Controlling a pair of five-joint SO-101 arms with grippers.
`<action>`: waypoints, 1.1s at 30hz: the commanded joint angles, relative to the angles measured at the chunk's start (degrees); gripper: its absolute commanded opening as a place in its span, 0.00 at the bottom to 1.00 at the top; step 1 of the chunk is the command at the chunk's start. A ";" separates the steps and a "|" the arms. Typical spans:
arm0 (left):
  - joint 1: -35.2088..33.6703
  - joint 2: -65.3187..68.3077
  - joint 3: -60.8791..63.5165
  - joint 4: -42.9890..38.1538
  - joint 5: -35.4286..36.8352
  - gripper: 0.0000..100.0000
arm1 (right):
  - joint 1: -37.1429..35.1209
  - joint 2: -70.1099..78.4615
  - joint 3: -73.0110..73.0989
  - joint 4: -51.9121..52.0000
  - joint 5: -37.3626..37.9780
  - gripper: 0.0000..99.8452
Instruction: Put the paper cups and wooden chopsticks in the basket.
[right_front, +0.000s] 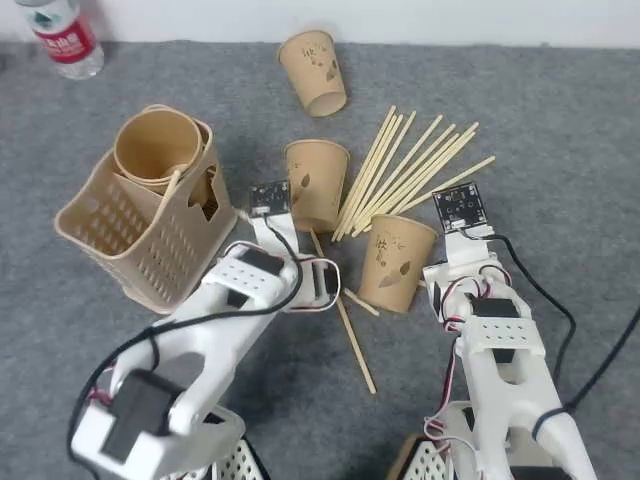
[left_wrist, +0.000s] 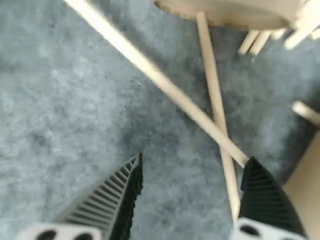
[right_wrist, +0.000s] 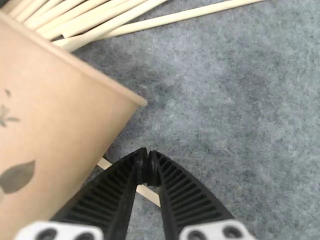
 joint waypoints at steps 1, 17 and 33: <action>0.70 -0.18 -3.30 0.44 3.16 0.32 | -0.40 -0.84 -3.25 0.22 0.70 0.01; 0.35 6.24 -8.57 -3.96 6.07 0.31 | -0.40 -0.75 -3.25 0.22 0.70 0.01; 0.35 15.21 -18.77 6.42 6.33 0.02 | -0.40 -0.75 -3.25 0.22 0.70 0.01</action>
